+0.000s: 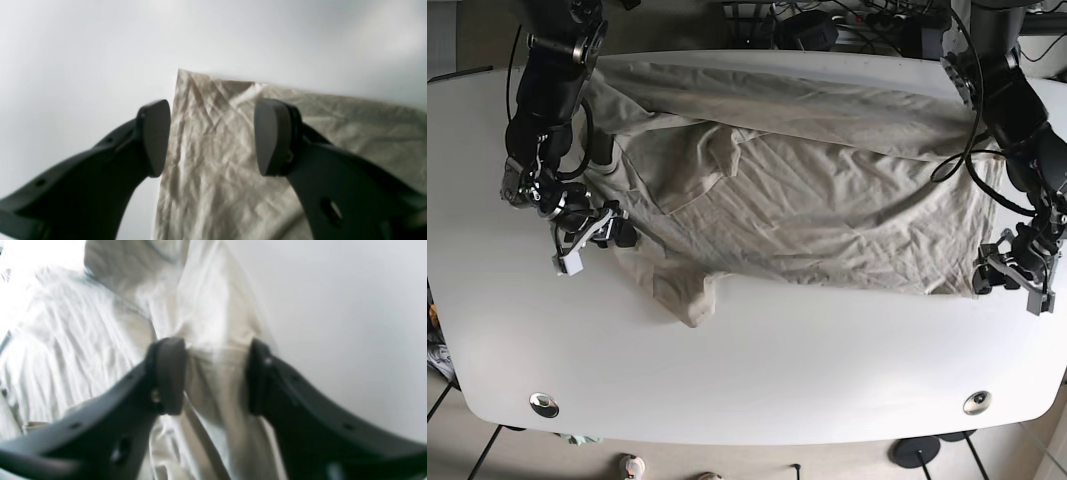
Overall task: Fold the T-shirt properly
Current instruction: 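Move both grippers along the shirt and grasp its edge corners, then lift the shirt with both grippers and flick it flat again, then drag the held shirt edge with both grippers, then lower it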
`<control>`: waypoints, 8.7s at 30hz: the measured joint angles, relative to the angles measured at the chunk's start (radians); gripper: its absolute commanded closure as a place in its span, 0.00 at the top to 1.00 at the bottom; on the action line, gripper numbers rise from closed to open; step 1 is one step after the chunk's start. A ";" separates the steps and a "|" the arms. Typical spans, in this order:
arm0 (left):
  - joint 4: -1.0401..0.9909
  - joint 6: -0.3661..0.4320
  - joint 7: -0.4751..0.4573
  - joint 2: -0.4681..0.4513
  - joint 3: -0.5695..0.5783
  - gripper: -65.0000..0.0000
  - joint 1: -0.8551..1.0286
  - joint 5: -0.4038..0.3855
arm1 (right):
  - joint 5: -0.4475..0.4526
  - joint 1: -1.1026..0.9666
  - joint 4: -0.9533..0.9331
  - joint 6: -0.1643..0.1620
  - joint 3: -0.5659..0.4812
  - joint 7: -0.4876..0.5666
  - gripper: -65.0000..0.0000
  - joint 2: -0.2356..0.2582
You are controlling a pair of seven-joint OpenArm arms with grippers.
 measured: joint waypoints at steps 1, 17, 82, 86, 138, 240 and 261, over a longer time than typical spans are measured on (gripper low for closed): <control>-0.024 0.000 -0.022 -0.001 0.000 0.58 -0.006 -0.001 | -0.026 0.003 0.000 0.000 0.003 0.012 0.40 -0.013; -0.387 0.045 -0.272 0.003 0.079 0.58 -0.077 0.122 | -0.067 0.002 0.000 0.000 0.001 0.031 0.03 -0.026; 0.109 -0.028 0.166 0.090 0.181 0.00 -0.213 0.051 | -0.101 0.272 0.177 0.005 -0.010 -0.140 0.03 0.112; 0.109 -0.009 0.162 0.116 0.200 0.00 -0.402 0.052 | -0.097 0.510 0.138 0.005 -0.143 -0.173 0.03 0.177; 0.394 -0.129 0.077 0.148 -0.158 0.00 0.388 0.045 | 0.177 -0.245 0.410 0.011 0.006 -0.146 0.05 0.121; 0.673 -0.125 0.054 0.131 -0.140 0.36 0.512 0.056 | 0.172 -0.093 0.277 -0.100 0.008 -0.091 0.92 0.166; 0.625 -0.125 0.058 0.132 -0.144 0.36 0.476 0.056 | 0.026 0.102 -0.183 -0.078 -0.213 0.250 0.74 0.108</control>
